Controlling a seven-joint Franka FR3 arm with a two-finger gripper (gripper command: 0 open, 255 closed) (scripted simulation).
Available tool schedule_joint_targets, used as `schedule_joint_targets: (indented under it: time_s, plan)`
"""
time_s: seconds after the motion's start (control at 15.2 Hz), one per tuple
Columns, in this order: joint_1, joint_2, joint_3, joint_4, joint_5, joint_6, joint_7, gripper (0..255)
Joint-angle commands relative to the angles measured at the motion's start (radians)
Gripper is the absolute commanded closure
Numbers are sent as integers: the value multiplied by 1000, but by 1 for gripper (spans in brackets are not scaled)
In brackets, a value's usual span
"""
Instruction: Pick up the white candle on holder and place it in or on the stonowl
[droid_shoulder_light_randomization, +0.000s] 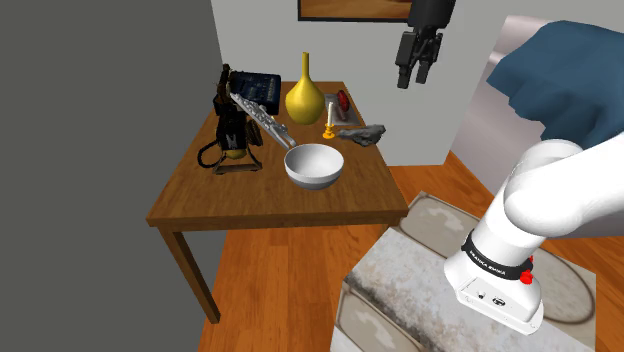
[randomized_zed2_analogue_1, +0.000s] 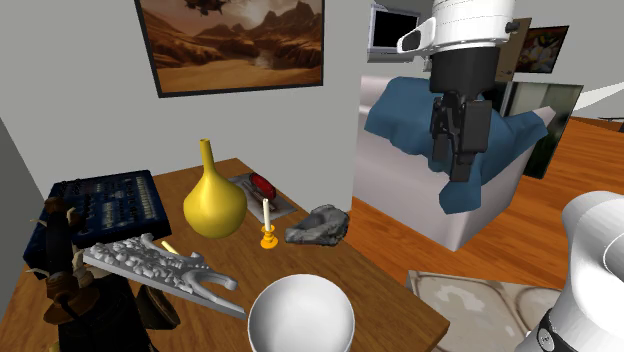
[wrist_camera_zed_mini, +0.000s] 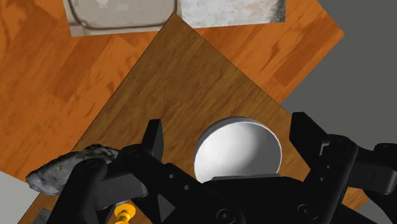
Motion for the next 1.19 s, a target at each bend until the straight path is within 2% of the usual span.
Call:
schedule_joint_targets:
  time_s: [0.0, 0.53, 1.12]
  plan:
    - [0, 0, 0, 0, 0, 0, 0, 0]
    - [-5, 231, -76, 43, -51, 207, -127, 0]
    - [-7, 537, -147, 195, -48, 385, -266, 0]
